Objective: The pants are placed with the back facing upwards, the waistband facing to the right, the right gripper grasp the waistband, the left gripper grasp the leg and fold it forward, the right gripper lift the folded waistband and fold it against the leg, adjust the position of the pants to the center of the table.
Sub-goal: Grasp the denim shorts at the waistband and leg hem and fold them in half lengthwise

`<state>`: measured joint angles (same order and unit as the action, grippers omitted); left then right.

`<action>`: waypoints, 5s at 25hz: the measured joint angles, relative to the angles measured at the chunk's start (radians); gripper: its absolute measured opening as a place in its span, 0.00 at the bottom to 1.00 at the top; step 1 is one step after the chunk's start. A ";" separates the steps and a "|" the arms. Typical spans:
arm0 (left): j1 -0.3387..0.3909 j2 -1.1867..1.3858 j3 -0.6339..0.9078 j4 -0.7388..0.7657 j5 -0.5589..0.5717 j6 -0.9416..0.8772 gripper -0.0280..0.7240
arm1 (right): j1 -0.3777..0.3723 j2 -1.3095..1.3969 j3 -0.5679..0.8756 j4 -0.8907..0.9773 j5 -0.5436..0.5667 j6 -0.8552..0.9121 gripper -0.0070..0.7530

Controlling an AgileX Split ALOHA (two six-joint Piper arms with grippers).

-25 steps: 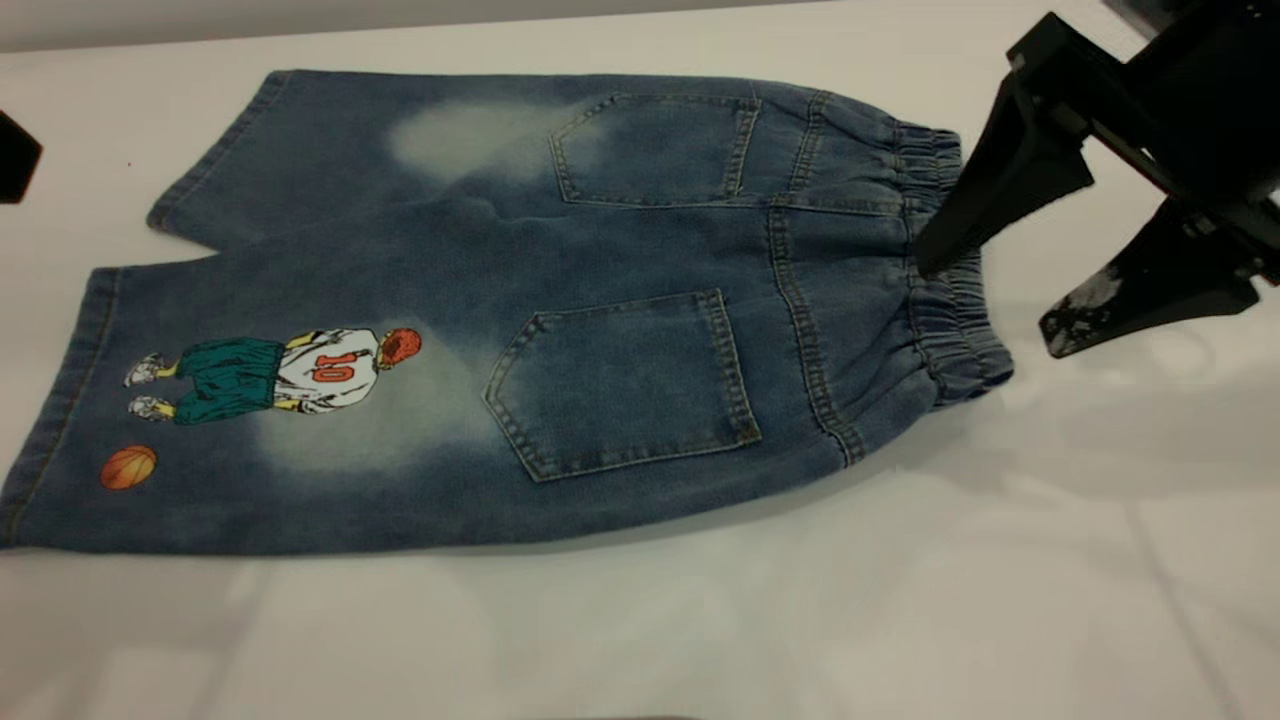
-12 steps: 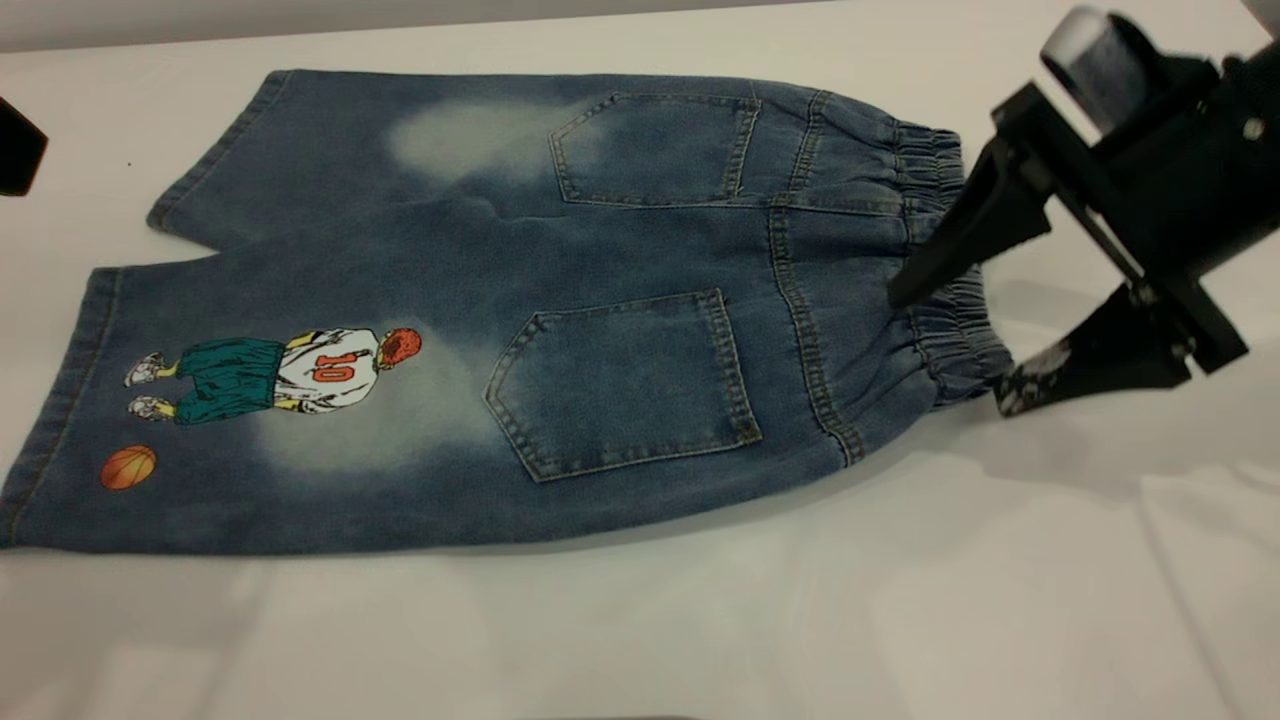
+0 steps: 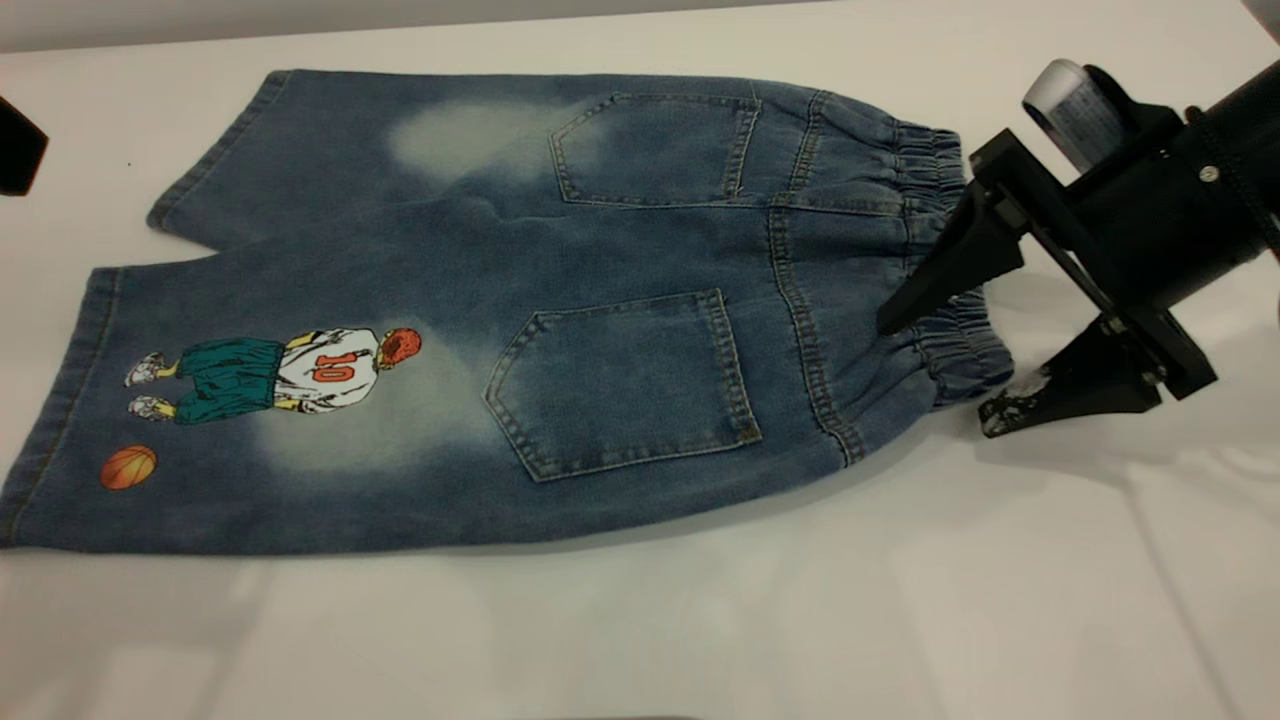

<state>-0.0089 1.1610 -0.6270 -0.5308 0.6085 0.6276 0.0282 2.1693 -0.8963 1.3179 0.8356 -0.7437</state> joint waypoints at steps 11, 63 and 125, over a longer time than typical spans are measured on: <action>0.000 0.000 0.000 -0.001 -0.001 0.000 0.71 | 0.000 0.060 -0.012 0.090 -0.002 -0.014 0.78; 0.001 0.649 0.131 0.675 -0.541 -0.370 0.71 | 0.000 0.090 -0.017 0.238 0.018 -0.208 0.07; 0.001 0.194 -0.086 0.753 -0.312 -0.501 0.09 | -0.001 -0.490 0.421 0.262 0.060 -0.012 0.07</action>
<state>-0.0080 1.3551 -0.7131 0.2223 0.2961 0.1271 0.0270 1.6794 -0.4755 1.5796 0.8955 -0.7556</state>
